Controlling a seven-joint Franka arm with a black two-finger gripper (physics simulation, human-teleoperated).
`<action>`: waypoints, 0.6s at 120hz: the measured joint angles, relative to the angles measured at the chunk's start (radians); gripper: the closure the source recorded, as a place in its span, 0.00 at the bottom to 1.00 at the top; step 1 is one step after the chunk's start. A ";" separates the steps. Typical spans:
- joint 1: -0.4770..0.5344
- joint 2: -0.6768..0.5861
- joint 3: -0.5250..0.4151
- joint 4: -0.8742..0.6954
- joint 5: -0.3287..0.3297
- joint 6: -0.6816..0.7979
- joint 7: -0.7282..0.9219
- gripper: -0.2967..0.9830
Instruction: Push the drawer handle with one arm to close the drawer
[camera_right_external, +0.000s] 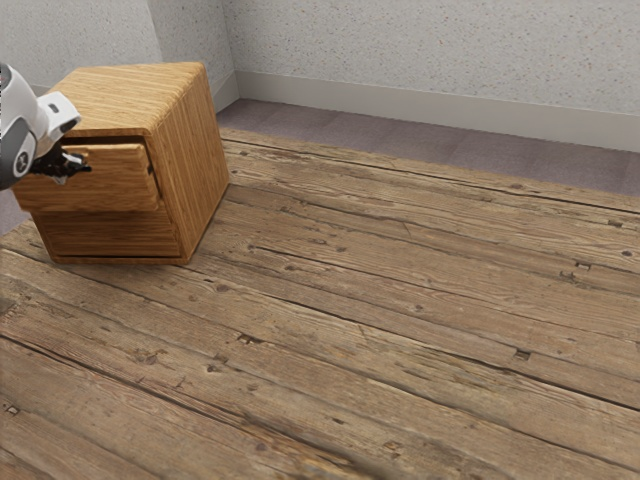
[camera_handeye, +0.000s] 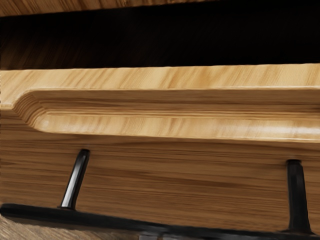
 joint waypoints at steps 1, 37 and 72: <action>0.000 0.002 0.000 0.001 0.000 0.001 0.000 0.85; 0.009 0.051 0.000 0.042 0.000 0.041 -0.001 0.85; -0.004 0.001 -0.005 0.049 -0.005 -0.029 -0.007 0.85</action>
